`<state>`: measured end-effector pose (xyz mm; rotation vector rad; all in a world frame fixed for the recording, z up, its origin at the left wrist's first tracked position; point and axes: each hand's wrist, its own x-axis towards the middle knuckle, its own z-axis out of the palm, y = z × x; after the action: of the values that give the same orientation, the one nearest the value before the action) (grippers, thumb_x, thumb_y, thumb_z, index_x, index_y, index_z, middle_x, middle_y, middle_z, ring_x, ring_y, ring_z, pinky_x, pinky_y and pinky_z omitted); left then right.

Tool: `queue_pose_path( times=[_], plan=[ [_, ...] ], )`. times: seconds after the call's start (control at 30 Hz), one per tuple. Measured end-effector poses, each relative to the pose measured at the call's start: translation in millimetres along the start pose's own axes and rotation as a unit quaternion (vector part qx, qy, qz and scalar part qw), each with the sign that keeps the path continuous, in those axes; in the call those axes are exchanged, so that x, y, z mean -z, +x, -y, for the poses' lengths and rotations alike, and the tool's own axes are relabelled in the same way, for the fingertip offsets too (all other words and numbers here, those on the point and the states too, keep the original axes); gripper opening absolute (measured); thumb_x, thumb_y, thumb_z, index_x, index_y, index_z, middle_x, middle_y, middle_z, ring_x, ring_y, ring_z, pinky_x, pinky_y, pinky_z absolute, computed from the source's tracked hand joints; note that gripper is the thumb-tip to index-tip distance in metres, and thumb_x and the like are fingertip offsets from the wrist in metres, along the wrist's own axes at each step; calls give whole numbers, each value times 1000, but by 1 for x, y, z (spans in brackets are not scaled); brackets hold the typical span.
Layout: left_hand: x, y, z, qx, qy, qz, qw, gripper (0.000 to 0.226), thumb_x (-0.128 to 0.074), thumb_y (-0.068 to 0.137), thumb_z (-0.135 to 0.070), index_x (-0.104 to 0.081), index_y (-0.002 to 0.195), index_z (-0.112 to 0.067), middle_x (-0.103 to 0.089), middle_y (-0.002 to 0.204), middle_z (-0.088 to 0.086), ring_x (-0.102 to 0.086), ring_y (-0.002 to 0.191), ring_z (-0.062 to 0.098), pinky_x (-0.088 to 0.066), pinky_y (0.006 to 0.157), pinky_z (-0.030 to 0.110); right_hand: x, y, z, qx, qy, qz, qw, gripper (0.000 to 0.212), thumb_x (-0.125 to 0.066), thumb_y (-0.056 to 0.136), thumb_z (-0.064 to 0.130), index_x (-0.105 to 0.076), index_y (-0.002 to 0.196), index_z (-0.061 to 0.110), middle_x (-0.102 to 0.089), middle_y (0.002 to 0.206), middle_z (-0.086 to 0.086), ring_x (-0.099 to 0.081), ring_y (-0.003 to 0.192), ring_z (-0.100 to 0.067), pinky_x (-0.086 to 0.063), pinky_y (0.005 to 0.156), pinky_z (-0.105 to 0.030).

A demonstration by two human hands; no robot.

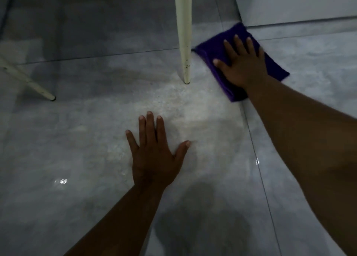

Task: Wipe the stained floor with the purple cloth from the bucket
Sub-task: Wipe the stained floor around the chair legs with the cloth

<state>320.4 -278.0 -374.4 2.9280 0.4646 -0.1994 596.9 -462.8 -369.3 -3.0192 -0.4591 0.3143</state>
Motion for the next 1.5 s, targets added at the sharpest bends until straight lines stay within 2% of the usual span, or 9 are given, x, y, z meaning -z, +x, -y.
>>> queue_pose_path(
  times=[0.17,0.33,0.53,0.73,0.9,1.07,1.2,1.3,1.5],
  plan=[
    [3,1,1,-4,-17,4,1000,96,-18,86,-79,-6,156,-15,3,166,9,10,153,26,1,121,60,4,33,63,116,-50,44,991,77,-14,90,73,1,157,38,7,168,3,9,154,-30,2,121,-60],
    [3,1,3,-3,-15,1,1000,95,-17,86,-79,-9,156,-15,0,166,10,6,153,27,-1,121,60,14,12,18,220,-77,56,971,91,-7,78,87,-2,156,41,3,168,7,5,154,-24,-1,123,-55],
    [1,3,4,2,15,6,1000,97,-9,84,-80,-7,156,-15,3,166,10,7,153,27,-1,120,60,9,-56,-131,-33,-19,-18,999,93,-18,77,85,-15,156,36,-9,168,2,-8,154,-28,-10,121,-55],
    [0,3,2,2,13,1,1000,96,-13,85,-79,-9,155,-14,-1,166,12,2,153,29,-2,120,62,-6,-125,-147,-312,60,-49,947,92,-16,83,83,-12,158,29,-6,168,-7,-3,153,-36,-6,119,-63],
    [-1,4,3,-9,4,-8,1000,89,-15,89,-73,-13,155,-13,-6,165,14,-2,153,30,-4,119,63,-34,-194,-34,-5,-36,-24,999,84,-23,88,77,-14,158,30,-10,167,-8,-9,152,-38,-13,118,-63],
    [-3,11,13,-13,-10,-30,999,90,-20,88,-73,-13,155,-13,-6,165,13,0,153,30,-1,119,62,-47,-303,-53,232,-72,46,969,82,-27,87,80,-11,157,39,-5,168,3,2,154,-29,-1,121,-57],
    [-6,10,16,-24,5,1,1000,95,-23,84,-79,-6,155,-18,3,166,8,7,153,26,5,121,57,-45,-345,-157,-5,-60,2,998,82,-21,87,80,-21,155,35,-20,165,-2,-16,152,-33,-20,116,-62],
    [2,7,18,-27,-36,39,998,97,-31,82,-77,-8,156,-18,3,167,7,8,153,25,7,121,54,-47,-378,-196,-190,-8,-22,981,81,-24,88,74,-15,157,33,-12,167,-2,-9,153,-32,-9,120,-59],
    [-1,-82,14,-99,-91,-54,989,77,-46,89,-54,-34,149,-7,-26,161,14,-16,151,33,-6,121,57,-61,-391,-102,-361,49,-25,931,87,-8,89,74,-5,159,21,-2,167,-15,-1,152,-41,-7,118,-66]
  ],
)
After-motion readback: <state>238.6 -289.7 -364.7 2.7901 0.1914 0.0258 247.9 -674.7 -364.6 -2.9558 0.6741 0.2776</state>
